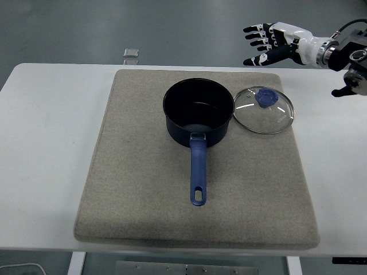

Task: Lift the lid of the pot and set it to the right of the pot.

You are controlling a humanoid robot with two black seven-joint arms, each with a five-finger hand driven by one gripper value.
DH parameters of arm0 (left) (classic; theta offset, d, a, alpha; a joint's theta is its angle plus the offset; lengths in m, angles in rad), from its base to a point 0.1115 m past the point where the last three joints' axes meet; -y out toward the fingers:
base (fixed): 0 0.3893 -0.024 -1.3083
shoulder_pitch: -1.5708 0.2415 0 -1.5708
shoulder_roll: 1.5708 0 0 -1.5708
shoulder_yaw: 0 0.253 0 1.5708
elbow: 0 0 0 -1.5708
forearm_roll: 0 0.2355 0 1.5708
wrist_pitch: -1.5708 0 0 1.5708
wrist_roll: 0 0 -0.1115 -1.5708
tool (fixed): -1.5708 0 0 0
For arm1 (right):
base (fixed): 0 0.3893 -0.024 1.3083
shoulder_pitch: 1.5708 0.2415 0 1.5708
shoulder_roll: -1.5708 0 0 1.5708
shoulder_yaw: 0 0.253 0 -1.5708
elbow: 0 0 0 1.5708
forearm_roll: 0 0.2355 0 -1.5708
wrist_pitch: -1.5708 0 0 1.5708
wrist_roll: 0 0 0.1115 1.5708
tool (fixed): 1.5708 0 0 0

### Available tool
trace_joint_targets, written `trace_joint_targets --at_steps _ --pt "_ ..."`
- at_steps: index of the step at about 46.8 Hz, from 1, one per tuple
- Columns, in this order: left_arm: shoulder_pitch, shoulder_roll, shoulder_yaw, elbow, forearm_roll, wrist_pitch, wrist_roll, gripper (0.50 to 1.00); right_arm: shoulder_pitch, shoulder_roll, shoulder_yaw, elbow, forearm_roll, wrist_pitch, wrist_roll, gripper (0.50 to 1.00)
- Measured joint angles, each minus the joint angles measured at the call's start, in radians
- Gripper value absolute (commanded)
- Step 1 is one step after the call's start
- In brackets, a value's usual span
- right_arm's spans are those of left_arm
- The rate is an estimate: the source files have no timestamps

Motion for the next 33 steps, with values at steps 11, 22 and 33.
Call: trace_joint_targets --at_steps 11,22,33 --pt "0.000 0.000 0.000 0.000 0.000 0.000 0.000 1.000 -0.056 0.018 0.168 -0.027 0.099 -0.024 0.000 0.909" --pt "0.000 0.000 0.000 0.000 0.000 0.000 0.000 1.000 -0.093 0.046 0.222 -0.036 0.224 -0.029 -0.041 0.911" --pt "0.000 0.000 0.000 0.000 0.000 0.000 0.000 1.000 -0.126 0.067 0.225 -0.039 0.326 -0.043 -0.085 0.911"
